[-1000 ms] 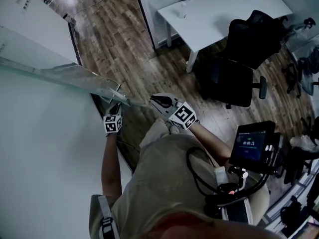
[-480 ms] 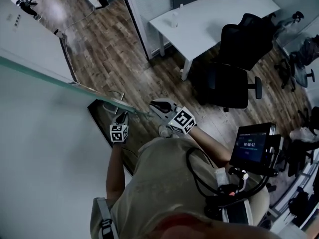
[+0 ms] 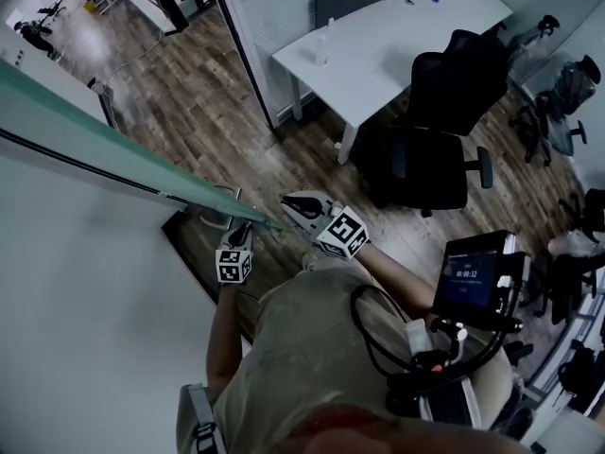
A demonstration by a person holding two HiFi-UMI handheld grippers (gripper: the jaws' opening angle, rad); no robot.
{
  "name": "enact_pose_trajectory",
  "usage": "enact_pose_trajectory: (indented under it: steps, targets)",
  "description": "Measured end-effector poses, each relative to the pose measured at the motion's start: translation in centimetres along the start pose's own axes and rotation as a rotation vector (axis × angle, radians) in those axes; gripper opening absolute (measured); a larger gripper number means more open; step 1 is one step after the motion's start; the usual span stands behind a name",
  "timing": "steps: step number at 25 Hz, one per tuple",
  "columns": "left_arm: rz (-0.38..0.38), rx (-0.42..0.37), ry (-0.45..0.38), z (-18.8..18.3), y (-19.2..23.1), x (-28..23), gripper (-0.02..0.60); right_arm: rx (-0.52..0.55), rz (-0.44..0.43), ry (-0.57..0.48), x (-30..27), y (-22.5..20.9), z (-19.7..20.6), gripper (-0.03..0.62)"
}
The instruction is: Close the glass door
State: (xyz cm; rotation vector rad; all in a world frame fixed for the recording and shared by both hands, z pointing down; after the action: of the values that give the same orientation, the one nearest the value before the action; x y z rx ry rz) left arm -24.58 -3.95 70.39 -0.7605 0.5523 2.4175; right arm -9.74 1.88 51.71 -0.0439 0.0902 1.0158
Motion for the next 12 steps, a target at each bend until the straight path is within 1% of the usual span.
enact_pose_trajectory:
  steps: [6, 12]
  targets:
    - [0.043, -0.005, -0.013, -1.4, -0.3, -1.2, 0.074, -0.009, 0.041, 0.005, -0.6, -1.4, 0.2, 0.017]
    - [0.052, -0.001, -0.009, -2.3, -0.5, -2.9, 0.074, -0.009, 0.062, -0.002, -0.8, -3.4, 0.4, 0.017]
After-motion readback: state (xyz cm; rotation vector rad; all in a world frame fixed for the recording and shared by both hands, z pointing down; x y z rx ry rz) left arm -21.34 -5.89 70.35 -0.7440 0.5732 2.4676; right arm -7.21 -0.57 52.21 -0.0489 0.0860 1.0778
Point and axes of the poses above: the fingertips, and each gripper's own axes: x backward along the fingers, y to its left, z out of its underside, the point moved 2 cm from there along x, backward along the fingers, and after that the axes turned 10 degrees about x, right-handed, at the moved point
